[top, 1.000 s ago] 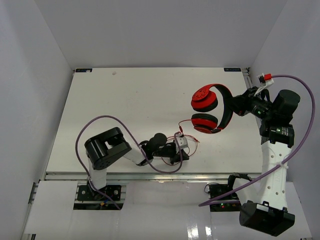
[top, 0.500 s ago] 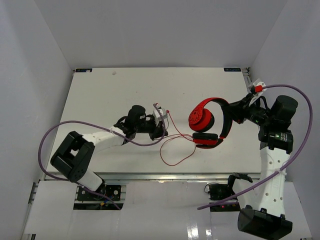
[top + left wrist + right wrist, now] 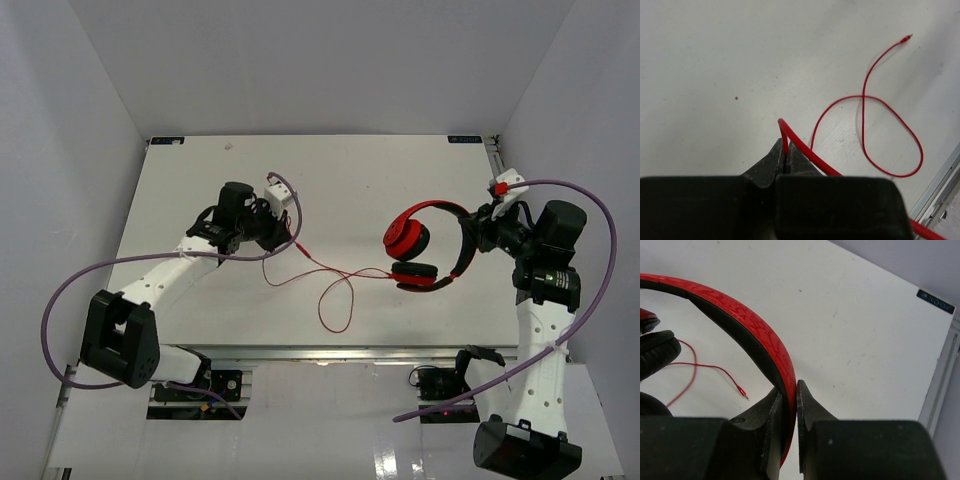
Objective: Wrap the headphones
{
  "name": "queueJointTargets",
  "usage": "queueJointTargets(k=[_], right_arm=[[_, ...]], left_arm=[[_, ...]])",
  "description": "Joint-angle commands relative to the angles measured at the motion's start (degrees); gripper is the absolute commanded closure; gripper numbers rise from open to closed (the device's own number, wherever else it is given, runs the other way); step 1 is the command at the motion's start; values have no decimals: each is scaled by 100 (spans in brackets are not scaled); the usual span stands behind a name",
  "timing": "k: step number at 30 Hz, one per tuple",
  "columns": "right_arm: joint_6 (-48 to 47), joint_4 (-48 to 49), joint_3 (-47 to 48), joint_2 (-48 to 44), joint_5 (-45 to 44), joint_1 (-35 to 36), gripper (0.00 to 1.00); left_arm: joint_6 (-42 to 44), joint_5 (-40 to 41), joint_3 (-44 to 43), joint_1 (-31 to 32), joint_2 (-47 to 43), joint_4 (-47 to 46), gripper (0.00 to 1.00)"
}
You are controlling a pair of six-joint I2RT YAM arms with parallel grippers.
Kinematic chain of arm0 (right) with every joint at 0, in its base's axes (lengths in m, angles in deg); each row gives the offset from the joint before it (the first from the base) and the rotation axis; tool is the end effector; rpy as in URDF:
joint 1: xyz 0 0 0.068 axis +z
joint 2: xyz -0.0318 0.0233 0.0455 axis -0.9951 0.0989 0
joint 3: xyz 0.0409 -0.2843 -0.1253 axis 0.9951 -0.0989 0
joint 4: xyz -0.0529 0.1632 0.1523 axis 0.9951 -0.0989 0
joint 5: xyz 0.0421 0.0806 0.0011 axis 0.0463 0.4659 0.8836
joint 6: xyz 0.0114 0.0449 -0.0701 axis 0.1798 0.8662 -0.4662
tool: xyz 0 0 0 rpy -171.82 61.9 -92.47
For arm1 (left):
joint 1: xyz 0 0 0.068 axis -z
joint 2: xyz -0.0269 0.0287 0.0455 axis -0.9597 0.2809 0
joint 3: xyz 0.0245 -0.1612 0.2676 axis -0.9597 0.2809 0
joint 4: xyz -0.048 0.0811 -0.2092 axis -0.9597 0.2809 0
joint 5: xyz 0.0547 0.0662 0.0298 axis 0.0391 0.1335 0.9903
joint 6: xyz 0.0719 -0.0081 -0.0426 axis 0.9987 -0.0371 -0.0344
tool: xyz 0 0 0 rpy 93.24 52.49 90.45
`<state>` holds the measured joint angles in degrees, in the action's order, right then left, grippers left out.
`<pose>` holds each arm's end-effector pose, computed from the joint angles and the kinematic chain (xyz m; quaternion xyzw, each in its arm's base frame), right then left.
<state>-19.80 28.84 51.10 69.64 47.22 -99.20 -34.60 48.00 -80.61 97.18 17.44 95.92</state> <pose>0.1342 0.0152 0.3867 -0.2530 0.7408 0.1028 0.6138 0.2435 -0.1430 0.2853 0.3542 0.8146 -0.2614 0.3777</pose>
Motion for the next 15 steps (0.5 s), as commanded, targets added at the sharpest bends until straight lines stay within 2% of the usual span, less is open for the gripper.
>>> queueJointTargets(k=[1, 6, 10, 12, 15], right_arm=[[-99, 288, -253, -35, -1011, -5, 92], [81, 635, -495, 141, -1431, 2, 92], [33, 750, -592, 406, -1674, 142, 92], [-39, 779, -661, 482, -1844, 390, 92], [-169, 809, -726, 638, -2401, 1209, 92]], left_arm=[[137, 658, -839, 6, -583, 791, 100], [237, -230, -1141, 31, -1101, 966, 100], [124, -372, -1408, 97, -1365, 1006, 100], [24, -438, -1841, 159, -1338, 1028, 100], [-232, -492, -2589, 422, -919, 1279, 100]])
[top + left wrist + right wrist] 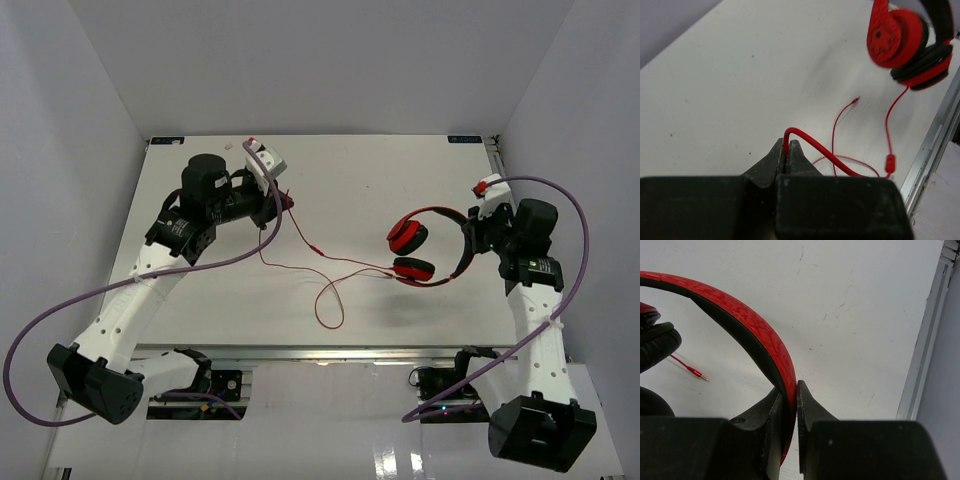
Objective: Wrap the headphones
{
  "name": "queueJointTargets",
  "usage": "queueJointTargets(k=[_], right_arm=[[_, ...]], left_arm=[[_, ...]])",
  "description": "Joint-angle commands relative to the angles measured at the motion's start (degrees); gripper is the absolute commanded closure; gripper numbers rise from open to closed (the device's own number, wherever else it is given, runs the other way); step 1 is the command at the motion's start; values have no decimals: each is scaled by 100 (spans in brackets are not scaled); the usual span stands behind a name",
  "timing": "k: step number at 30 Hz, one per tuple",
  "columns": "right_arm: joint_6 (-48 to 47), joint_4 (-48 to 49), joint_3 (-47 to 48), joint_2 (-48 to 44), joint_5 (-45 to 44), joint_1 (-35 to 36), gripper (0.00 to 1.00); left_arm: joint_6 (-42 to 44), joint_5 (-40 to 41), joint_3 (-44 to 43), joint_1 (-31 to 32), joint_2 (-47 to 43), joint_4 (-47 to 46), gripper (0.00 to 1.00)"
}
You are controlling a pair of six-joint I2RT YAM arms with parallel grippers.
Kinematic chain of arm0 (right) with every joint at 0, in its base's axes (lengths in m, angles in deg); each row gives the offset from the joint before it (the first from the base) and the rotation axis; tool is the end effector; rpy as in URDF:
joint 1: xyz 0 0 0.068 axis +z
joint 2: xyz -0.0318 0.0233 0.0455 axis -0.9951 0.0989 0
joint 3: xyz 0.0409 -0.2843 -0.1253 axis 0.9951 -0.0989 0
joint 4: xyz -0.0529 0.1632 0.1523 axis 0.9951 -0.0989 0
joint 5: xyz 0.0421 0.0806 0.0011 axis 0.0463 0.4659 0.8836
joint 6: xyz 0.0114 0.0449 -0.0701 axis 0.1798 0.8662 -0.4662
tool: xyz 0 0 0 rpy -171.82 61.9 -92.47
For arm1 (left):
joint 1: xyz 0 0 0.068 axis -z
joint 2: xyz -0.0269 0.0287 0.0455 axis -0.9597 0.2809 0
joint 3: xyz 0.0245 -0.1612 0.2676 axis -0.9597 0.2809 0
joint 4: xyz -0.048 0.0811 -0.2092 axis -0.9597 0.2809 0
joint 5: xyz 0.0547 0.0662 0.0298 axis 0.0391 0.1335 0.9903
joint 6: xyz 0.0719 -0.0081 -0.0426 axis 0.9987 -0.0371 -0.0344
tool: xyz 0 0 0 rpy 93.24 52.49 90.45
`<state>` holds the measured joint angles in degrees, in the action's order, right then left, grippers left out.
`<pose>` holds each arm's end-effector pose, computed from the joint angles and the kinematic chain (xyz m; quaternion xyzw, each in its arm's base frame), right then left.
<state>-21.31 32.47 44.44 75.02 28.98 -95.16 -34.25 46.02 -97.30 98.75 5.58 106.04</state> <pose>0.1694 -0.0024 0.3395 -0.1946 0.8144 0.0161 0.5465 0.1963 -0.1319 0.4125 0.3839 0.7195 -0.2770 0.5082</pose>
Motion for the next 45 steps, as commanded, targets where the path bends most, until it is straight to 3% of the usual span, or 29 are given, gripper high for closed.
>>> queueJointTargets(k=[1, 7, 12, 18, 28, 34, 45], right_arm=[[-48, 463, -84, 125, -777, 1143, 92], [-102, 591, 125, 624, -1782, 2623, 92], [4, 725, 454, 1124, -2015, 3097, 92], [-33, 783, 425, 1281, -1614, 3422, 92], [-207, 475, 199, 585, -222, 3633, 92], [-230, 300, 159, 195, 371, 3640, 92], [-218, -11, 380, -221, 1120, 3548, 92]], left_arm=[[-288, -244, -1241, 343, 461, 406, 100], [-201, 291, -2683, 1281, 1367, 899, 100], [-257, 352, -3318, 1457, 1842, 1031, 100], [-206, 581, -3945, 1481, 2333, 1031, 100], [-180, 1156, -4901, 1388, 3634, 1042, 100], [-291, 1074, -4822, 1179, 3864, 981, 100], [-448, 870, -3778, 657, 3782, 739, 100]])
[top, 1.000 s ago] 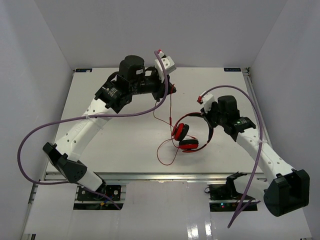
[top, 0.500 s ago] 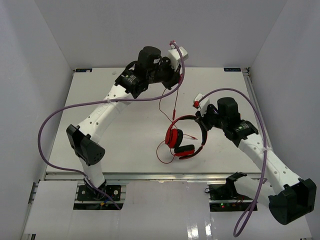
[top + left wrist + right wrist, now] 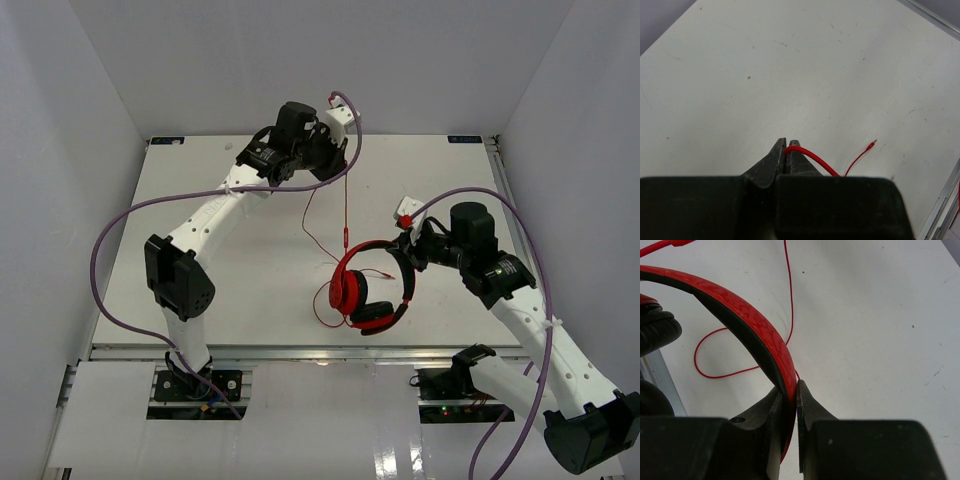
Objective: Wrap the headphones
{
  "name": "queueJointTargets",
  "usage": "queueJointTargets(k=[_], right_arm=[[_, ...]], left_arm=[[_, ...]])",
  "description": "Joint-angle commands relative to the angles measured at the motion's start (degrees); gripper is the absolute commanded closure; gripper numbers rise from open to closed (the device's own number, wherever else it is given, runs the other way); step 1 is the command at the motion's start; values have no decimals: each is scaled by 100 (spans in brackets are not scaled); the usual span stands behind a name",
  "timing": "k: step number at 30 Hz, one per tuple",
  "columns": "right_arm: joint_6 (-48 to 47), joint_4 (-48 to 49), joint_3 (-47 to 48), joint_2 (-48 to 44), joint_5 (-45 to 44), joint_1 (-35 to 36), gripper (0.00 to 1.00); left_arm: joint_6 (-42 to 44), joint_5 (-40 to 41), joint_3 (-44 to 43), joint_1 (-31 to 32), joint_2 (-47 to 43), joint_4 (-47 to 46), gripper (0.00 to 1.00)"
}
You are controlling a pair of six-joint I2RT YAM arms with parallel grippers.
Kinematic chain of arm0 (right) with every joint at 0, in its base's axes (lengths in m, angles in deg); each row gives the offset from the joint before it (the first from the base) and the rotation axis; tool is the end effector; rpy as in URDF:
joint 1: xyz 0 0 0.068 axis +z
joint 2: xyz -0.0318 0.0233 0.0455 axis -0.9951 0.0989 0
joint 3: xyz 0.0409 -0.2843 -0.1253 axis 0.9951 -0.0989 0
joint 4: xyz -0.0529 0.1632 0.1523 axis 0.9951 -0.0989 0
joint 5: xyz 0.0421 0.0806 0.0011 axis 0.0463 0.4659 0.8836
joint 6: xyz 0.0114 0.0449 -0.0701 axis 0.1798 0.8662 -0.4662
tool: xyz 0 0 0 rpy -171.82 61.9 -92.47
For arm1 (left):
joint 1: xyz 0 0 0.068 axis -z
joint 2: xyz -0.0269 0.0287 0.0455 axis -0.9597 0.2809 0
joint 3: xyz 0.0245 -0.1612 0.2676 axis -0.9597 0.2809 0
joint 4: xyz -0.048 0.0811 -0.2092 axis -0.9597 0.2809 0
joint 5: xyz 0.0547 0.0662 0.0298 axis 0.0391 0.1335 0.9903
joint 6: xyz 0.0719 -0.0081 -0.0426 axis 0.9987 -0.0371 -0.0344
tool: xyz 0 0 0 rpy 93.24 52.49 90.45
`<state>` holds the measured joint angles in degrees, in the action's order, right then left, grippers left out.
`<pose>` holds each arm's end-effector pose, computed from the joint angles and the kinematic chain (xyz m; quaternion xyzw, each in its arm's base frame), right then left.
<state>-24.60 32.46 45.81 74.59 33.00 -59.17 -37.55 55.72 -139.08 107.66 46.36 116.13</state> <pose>0.1332 0.1003 0.3497 -0.4698 0.6791 0.1962 0.5288 0.3507 -0.2665 0.4048 0.3845 0.7727 -0.2568 0.4349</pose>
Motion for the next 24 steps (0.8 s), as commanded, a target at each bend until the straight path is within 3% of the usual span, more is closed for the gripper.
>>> queueJointTargets(k=[1, 7, 19, 24], right_arm=[[140, -32, 287, -193, 832, -87, 92], [406, -107, 592, -206, 1323, -300, 92], [1091, -54, 1168, 110, 2376, -792, 92], [1714, 338, 1310, 296, 2726, -1221, 92]], left_arm=[[-130, -129, 576, -277, -332, -337, 100], [-311, -377, 1820, -585, -821, -966, 100], [-1637, -1748, 4279, -690, -1700, -3320, 100], [-2678, -2325, 5311, -690, -2113, -5209, 97]])
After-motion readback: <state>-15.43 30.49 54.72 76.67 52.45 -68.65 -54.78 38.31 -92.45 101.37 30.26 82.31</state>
